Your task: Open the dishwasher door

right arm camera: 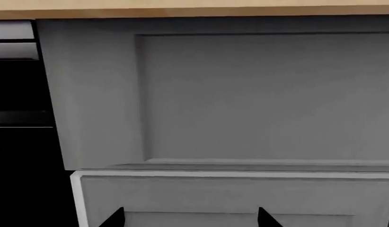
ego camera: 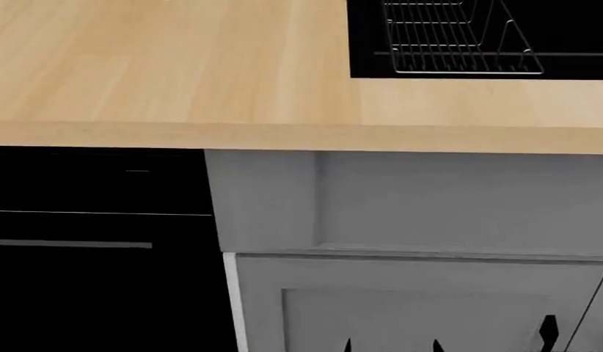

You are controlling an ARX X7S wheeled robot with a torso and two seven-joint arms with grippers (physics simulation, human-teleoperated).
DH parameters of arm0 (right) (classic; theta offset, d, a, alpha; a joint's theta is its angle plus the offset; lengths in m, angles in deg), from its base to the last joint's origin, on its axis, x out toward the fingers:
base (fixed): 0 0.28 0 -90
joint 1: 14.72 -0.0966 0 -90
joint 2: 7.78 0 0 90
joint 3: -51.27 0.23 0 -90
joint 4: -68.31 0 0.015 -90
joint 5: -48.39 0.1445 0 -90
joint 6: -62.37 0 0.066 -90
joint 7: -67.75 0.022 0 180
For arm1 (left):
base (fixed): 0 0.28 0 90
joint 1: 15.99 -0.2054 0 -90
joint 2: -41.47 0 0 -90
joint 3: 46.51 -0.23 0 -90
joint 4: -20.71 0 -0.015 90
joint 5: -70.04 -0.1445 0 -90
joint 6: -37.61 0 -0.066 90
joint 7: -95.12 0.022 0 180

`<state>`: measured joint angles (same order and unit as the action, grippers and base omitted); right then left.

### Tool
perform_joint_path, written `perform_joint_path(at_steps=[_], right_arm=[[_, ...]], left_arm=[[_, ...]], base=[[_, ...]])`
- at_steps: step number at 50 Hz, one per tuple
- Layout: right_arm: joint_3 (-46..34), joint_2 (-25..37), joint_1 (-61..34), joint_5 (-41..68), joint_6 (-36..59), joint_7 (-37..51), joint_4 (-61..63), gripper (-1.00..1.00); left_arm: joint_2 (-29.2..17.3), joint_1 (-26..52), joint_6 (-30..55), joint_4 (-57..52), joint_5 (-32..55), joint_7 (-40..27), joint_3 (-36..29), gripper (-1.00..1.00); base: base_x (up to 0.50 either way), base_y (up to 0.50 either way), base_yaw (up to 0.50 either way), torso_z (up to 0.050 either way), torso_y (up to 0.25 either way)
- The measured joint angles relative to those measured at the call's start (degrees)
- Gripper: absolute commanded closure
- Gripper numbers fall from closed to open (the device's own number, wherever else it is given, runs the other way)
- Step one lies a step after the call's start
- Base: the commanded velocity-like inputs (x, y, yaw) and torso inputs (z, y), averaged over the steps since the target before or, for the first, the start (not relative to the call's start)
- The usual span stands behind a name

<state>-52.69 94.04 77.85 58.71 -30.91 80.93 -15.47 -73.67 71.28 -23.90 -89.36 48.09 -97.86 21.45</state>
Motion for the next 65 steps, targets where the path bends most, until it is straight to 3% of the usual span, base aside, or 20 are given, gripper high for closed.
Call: perform_joint_path(at_steps=[11, 25, 43, 65], right_arm=[[-0.37, 0.29, -0.02, 0.34, -0.14, 0.32, 0.10, -1.00], [-0.60, 0.80, 0.29, 0.68, -0.07, 1.04, 0.89, -1.00], [-0.95, 1.38, 0.31, 0.90, 0.22, 1.88, 1.57, -1.00], [-1.15, 1.85, -0.05, 1.54, 0.10, 2.58, 1.31, -1.00]], left_arm=[[-6.37, 3.48, 7.00, -1.31, -9.59, 5.60, -5.32, -1.00], [-10.19, 10.50, 5.98, 4.74, -13.61, 10.13, -10.11, -1.00], [-10.30, 18.81, -0.14, 16.52, -14.56, 11.17, -14.41, -1.00], [-6.83, 31.10, -6.51, 33.88, -15.83, 13.57, -19.76, -1.00]], base=[[0.00, 0.00, 0.00, 0.000, 0.000], [0.00, 0.00, 0.00, 0.000, 0.000], [0.00, 0.00, 0.00, 0.000, 0.000], [0.00, 0.00, 0.00, 0.000, 0.000]])
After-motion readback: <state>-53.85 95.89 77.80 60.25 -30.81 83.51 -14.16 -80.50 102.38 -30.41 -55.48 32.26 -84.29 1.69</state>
